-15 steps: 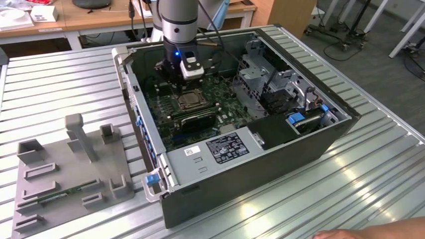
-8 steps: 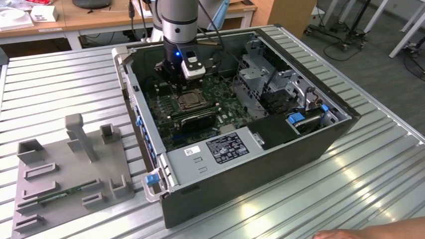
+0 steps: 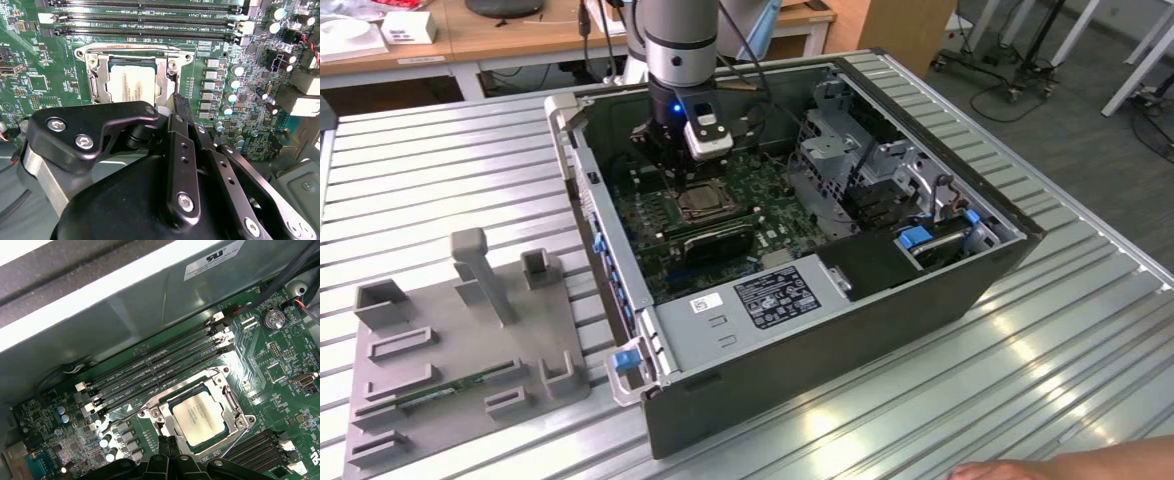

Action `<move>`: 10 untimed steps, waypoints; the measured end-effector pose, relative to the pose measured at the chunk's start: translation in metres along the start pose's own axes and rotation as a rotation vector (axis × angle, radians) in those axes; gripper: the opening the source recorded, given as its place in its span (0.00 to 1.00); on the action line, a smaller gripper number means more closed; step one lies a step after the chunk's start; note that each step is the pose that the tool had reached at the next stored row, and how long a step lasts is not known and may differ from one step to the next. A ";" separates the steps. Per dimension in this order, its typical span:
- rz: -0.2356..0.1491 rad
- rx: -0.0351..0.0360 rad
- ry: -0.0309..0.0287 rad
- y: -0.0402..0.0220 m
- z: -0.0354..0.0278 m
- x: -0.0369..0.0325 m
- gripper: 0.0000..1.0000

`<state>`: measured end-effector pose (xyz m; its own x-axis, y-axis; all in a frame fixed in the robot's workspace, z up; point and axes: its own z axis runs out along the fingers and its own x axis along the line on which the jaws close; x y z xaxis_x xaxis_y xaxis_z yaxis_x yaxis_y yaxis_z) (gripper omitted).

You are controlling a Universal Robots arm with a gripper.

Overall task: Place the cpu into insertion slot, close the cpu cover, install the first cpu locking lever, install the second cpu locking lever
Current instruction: 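Close the cpu cover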

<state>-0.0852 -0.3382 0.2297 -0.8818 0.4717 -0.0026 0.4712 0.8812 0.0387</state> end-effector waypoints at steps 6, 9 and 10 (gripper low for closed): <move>-0.048 -0.0004 0.0020 0.0000 0.0001 0.0000 0.10; -0.101 -0.0003 0.0040 0.0000 0.0002 0.0000 0.10; -0.119 -0.0003 0.0047 -0.0001 0.0002 0.0000 0.10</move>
<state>-0.0853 -0.3383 0.2295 -0.9315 0.3637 -0.0025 0.3633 0.9308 0.0387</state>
